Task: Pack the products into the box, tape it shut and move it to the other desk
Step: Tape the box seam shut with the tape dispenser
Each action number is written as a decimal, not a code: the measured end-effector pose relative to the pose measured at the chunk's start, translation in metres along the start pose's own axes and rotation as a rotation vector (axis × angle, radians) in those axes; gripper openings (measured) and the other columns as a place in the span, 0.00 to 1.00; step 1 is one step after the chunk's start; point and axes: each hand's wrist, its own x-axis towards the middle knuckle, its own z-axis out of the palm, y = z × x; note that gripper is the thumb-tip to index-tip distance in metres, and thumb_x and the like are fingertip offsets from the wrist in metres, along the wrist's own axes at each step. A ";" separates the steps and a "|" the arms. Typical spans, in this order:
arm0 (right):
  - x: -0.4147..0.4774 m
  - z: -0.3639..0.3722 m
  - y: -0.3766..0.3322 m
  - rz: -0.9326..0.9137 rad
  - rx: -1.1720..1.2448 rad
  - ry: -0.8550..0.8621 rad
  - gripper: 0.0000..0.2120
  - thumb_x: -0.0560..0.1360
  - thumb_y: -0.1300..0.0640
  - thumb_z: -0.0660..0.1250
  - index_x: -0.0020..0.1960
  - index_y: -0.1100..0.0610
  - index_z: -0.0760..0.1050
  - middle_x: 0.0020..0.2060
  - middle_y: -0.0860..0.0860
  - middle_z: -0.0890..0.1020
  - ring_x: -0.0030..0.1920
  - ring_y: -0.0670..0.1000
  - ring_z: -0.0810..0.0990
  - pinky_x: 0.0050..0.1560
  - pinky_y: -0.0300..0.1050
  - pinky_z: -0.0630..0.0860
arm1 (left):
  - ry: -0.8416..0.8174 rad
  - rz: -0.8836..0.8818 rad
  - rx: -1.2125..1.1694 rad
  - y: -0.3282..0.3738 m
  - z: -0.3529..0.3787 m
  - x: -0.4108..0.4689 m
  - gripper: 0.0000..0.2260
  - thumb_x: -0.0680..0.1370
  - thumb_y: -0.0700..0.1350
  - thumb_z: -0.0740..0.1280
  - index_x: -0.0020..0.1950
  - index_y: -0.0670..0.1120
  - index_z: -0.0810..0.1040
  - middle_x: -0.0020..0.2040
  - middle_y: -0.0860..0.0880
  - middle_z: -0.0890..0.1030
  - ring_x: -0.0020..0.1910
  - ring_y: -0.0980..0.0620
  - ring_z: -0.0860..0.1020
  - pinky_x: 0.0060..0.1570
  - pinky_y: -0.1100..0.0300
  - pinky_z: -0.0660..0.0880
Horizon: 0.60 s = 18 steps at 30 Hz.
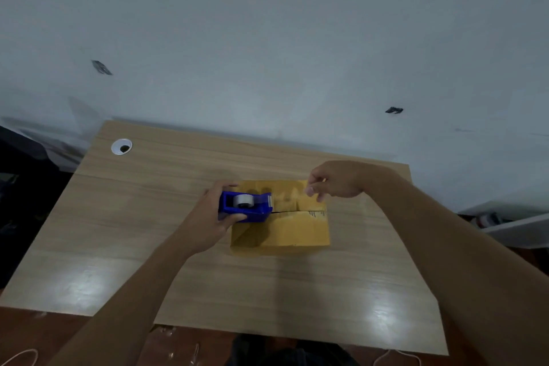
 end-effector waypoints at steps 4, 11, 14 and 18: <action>-0.016 0.002 0.042 0.044 0.055 0.019 0.14 0.85 0.45 0.65 0.57 0.55 0.80 0.50 0.47 0.89 0.51 0.43 0.87 0.49 0.44 0.78 | 0.059 -0.079 -0.099 0.002 0.006 -0.004 0.28 0.76 0.52 0.82 0.70 0.59 0.71 0.66 0.52 0.78 0.66 0.52 0.80 0.67 0.46 0.81; -0.018 0.021 0.080 0.053 0.170 0.011 0.12 0.85 0.50 0.65 0.57 0.58 0.79 0.52 0.45 0.86 0.49 0.45 0.89 0.48 0.43 0.77 | 0.139 -0.047 -0.074 0.041 0.018 -0.003 0.26 0.76 0.44 0.82 0.68 0.51 0.74 0.62 0.56 0.75 0.65 0.52 0.74 0.55 0.78 0.72; -0.017 0.031 0.089 0.052 0.175 0.032 0.14 0.85 0.49 0.65 0.58 0.60 0.80 0.53 0.47 0.86 0.50 0.47 0.89 0.42 0.34 0.74 | 0.142 -0.026 -0.072 0.053 0.021 -0.004 0.25 0.76 0.45 0.82 0.68 0.52 0.73 0.61 0.61 0.73 0.64 0.50 0.72 0.56 0.76 0.73; -0.012 0.046 0.104 0.047 0.173 0.060 0.15 0.85 0.48 0.66 0.57 0.60 0.80 0.54 0.49 0.86 0.48 0.48 0.89 0.43 0.35 0.73 | 0.139 0.050 0.026 0.060 0.027 -0.004 0.22 0.77 0.51 0.80 0.67 0.56 0.75 0.62 0.69 0.75 0.65 0.59 0.70 0.59 0.62 0.73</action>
